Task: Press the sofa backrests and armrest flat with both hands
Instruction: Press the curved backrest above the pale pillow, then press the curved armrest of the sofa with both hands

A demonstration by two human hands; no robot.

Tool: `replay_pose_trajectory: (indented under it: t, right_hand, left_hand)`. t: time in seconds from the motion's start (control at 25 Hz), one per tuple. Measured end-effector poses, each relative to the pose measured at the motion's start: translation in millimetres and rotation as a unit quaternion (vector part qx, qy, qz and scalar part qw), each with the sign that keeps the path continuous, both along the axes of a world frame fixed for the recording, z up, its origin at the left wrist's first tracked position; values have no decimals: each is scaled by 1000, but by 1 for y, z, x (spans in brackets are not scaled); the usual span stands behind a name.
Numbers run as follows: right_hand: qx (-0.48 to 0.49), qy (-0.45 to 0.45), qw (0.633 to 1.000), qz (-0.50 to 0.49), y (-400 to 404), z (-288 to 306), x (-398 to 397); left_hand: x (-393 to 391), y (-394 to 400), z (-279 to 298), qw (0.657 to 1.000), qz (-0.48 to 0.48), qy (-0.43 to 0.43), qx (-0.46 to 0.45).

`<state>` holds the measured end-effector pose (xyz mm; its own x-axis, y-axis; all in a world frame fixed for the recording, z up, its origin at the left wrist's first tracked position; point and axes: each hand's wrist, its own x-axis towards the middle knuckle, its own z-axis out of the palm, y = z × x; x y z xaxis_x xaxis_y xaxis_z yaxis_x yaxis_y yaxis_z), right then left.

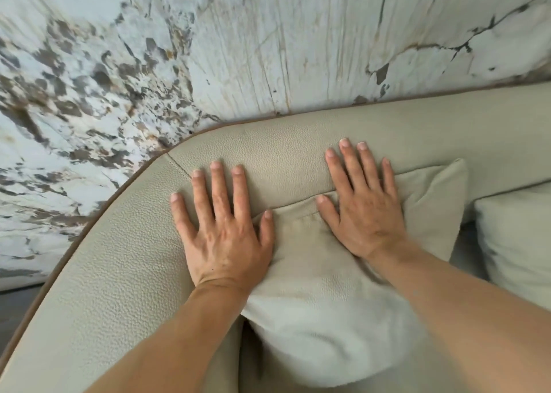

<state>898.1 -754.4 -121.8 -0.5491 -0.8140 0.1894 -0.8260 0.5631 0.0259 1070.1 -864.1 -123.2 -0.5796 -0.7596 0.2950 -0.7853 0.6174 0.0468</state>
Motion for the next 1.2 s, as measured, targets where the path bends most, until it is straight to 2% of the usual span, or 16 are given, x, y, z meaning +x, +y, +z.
replay_pose_trajectory:
  t: [0.16,0.4,0.6,0.76,0.84,1.0,1.2]
  right_hand:
    - [67,-32,996,-48,1,25,10]
    - [118,-88,975,-168,40,37,49]
    - [121,-104,950,-268,98,45,87]
    - [109,-134,926,-337,139,45,130]
    - [105,-151,915,-359,151,48,156]
    - [97,-163,894,-406,164,62,216]
    - [58,-172,872,-454,169,84,288]
  left_hand:
    - [8,2,8,997,-60,13,55]
    - [19,2,17,987,-127,-24,91]
    - [30,1,17,971,-217,-85,62]
    - [32,-1,28,956,-229,-170,62]
    - [35,-7,36,945,-238,-212,76]
    - [64,-9,56,905,-339,-243,85]
    - [119,3,74,863,-433,-243,95]
